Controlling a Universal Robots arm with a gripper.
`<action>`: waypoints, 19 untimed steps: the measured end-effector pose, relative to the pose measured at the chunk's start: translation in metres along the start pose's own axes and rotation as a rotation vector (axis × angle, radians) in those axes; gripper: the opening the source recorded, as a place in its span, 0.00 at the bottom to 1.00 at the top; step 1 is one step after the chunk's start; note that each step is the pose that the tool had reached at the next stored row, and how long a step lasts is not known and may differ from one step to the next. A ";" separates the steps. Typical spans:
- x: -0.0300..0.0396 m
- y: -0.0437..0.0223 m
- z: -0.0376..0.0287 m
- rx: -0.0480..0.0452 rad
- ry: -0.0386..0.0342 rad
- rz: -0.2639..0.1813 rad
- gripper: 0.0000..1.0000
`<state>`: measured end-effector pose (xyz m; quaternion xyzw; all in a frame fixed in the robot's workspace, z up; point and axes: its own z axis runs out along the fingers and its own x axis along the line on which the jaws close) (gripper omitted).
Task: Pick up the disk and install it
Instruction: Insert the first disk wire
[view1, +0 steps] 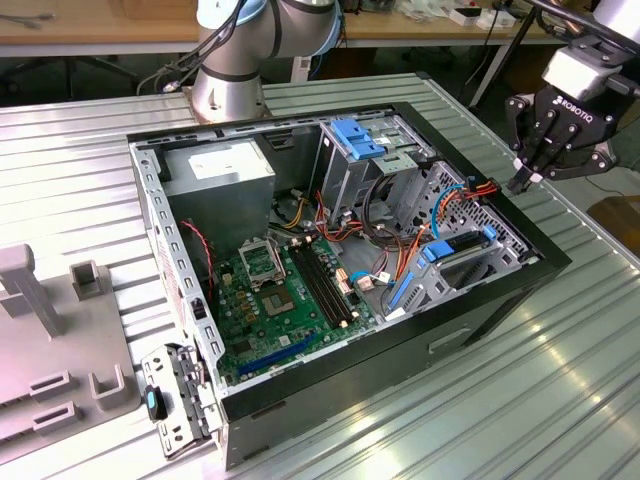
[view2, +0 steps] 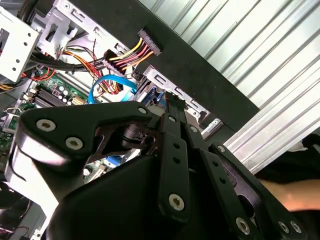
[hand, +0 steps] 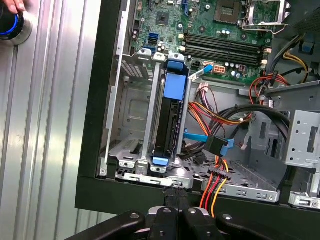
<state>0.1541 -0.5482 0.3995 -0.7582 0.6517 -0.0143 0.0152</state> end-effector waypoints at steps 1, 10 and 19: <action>0.0000 0.0000 0.0000 0.0000 0.0000 0.000 0.11; 0.0000 0.0000 0.0025 0.0003 -0.0070 -0.166 0.11; 0.0000 0.0003 0.0091 0.0008 -0.0172 -0.412 0.11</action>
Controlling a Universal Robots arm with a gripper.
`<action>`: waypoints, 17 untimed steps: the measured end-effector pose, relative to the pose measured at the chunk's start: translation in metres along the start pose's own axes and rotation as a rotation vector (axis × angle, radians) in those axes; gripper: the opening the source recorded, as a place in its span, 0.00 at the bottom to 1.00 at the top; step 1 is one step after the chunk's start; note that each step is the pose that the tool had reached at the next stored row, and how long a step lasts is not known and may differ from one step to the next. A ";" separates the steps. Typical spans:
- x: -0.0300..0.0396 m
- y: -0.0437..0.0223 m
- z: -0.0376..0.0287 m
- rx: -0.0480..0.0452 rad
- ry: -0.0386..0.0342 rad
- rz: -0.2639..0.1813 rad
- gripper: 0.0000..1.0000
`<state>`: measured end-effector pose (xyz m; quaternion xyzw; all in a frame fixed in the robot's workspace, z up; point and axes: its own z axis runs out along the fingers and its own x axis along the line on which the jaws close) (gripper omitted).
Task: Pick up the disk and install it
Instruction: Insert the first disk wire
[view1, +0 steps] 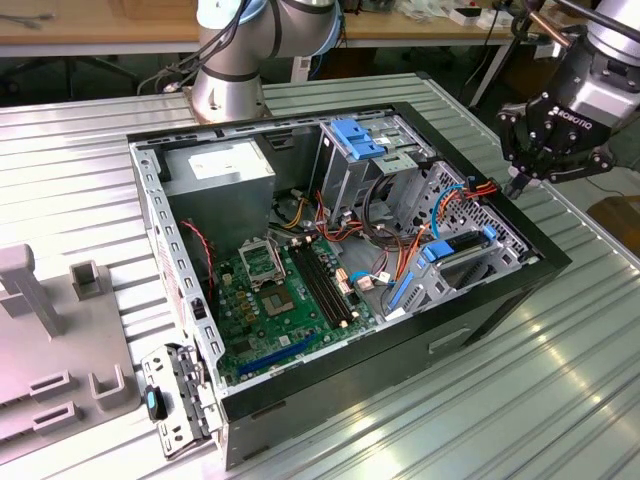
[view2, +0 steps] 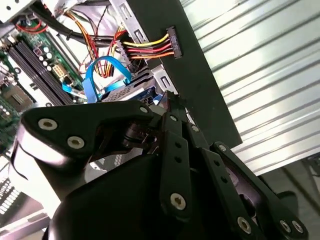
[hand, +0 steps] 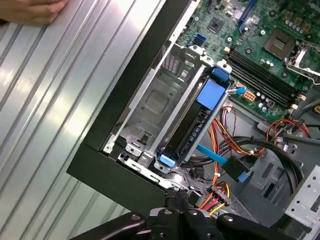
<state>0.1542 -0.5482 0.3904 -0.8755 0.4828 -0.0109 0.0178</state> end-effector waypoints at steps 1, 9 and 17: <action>0.0000 0.0000 0.0005 0.0000 -0.0007 -0.016 0.11; -0.0022 -0.0024 0.0048 -0.0003 -0.0054 -0.168 0.11; -0.0049 -0.0042 0.0049 0.0006 -0.0092 -0.271 0.11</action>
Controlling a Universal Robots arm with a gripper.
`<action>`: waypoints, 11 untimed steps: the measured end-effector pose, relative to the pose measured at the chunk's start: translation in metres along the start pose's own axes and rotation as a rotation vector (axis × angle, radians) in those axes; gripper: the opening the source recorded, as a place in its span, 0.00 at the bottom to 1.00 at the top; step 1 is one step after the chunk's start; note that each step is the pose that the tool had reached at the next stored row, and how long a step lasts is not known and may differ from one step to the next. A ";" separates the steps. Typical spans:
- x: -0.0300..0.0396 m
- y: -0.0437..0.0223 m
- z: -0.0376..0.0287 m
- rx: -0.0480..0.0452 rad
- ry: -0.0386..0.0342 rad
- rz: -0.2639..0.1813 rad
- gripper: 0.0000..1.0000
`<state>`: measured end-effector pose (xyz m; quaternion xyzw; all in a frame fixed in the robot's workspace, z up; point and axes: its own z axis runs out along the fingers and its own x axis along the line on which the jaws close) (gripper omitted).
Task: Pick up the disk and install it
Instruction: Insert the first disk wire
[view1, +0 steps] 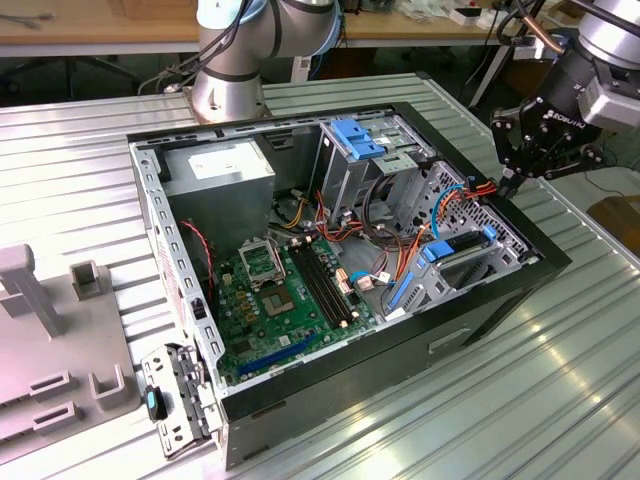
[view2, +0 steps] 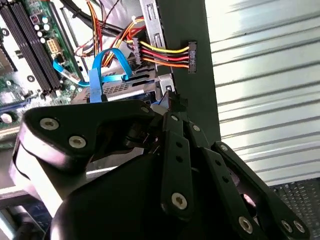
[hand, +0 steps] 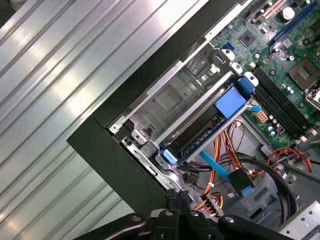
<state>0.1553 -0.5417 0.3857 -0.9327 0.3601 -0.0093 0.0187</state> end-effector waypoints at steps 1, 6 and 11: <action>0.0000 0.0000 0.0003 0.0002 -0.0017 -0.040 0.11; 0.0017 -0.0045 0.0017 0.0004 -0.0041 -0.097 0.17; 0.0041 -0.0108 0.0035 0.0006 -0.0056 -0.135 0.32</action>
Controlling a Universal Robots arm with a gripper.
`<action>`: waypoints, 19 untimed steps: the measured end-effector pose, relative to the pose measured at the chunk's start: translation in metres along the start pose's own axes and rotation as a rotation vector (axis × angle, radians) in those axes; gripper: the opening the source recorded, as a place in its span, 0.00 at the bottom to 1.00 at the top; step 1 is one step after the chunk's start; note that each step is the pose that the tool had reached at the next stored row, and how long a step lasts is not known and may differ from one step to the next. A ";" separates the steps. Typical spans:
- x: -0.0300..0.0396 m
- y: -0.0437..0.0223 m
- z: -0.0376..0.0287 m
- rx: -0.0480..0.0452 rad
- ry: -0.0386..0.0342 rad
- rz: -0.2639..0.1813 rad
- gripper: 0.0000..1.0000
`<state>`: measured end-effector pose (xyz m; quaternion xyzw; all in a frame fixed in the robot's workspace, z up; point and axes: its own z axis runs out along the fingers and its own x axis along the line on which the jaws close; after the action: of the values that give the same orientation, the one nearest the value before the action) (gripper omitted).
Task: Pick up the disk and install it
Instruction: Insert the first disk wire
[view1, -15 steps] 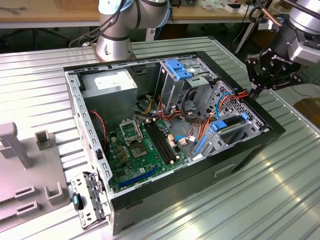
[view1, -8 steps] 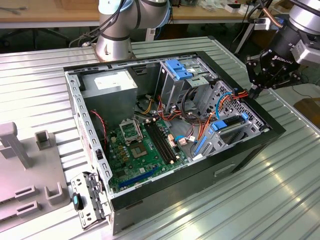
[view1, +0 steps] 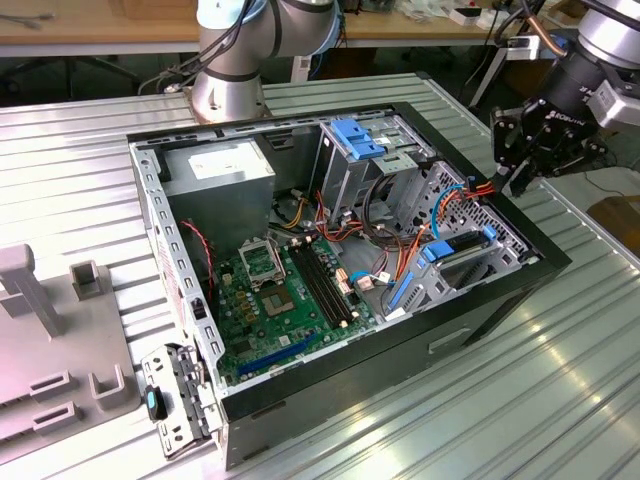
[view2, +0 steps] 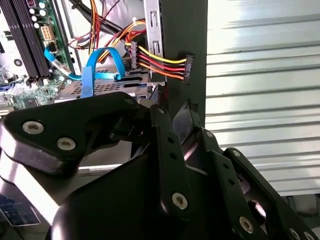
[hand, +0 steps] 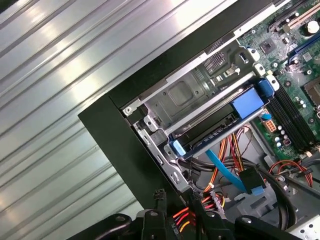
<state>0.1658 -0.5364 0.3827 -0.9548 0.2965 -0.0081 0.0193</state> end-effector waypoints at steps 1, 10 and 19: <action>0.0001 -0.0008 0.0002 -0.0002 -0.0001 -0.006 0.32; -0.0021 -0.0090 0.0069 0.0006 -0.0063 -0.165 0.33; 0.0019 -0.0135 0.0126 0.0015 -0.0122 -0.321 0.39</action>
<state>0.1753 -0.5260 0.3707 -0.9899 0.1401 -0.0054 0.0203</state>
